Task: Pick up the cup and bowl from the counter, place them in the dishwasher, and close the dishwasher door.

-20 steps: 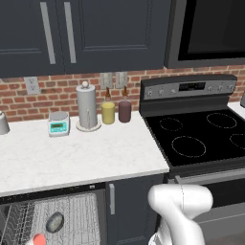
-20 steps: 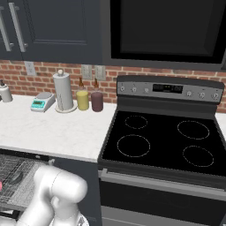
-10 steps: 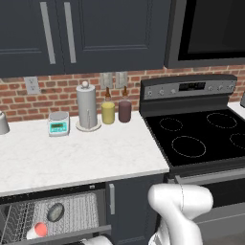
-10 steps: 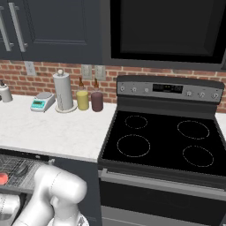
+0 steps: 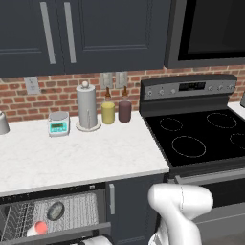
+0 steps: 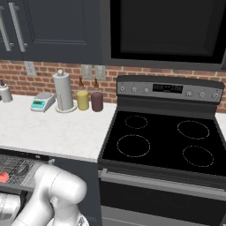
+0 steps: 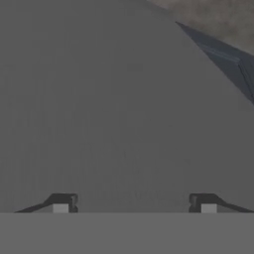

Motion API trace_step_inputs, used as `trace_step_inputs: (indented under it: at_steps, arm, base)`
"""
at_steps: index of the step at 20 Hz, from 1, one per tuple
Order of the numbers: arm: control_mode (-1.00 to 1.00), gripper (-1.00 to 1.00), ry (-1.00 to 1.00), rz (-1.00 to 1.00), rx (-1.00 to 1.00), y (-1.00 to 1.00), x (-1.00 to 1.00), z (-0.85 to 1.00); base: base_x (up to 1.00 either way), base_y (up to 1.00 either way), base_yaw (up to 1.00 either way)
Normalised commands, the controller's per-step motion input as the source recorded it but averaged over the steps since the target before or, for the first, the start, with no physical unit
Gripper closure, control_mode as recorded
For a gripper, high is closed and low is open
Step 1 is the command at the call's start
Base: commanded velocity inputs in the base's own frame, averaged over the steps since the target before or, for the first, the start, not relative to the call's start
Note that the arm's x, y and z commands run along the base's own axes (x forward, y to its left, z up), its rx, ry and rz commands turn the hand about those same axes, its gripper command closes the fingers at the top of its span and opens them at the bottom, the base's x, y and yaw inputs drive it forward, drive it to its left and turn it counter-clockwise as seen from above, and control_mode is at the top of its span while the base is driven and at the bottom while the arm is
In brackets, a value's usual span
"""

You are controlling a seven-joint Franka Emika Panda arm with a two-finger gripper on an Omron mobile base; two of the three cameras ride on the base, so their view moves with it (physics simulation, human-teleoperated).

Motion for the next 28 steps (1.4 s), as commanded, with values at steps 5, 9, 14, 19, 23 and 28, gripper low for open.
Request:
trace_step_inputs:
  at_steps: [5, 9, 14, 19, 23, 28]
  arm:
    - [-1.0, -1.0, -0.04, -0.02, 0.0, -0.47, 0.87, -0.01]
    - [-1.0, -1.0, -0.05, -0.03, 0.0, -0.47, 0.95, 0.0]
    - [-1.0, -1.0, -0.05, -0.05, 0.0, -0.36, 0.93, 0.0]
    - [-1.0, -1.0, -0.06, -0.06, 0.0, -0.23, 0.91, 0.0]
    - [-1.0, -1.0, -0.06, -0.06, 0.0, -0.2, 0.89, 0.0]
    - [-1.0, -1.0, -0.04, -0.05, 0.0, -0.18, 0.8, 0.0]
  base:
    - [0.0, 0.0, 0.0]
    - [0.0, 0.0, 0.0]
    - [0.0, 0.0, 0.0]
    - [0.0, 0.0, 0.0]
    - [0.0, 0.0, 0.0]
    - [0.0, 0.0, 0.0]
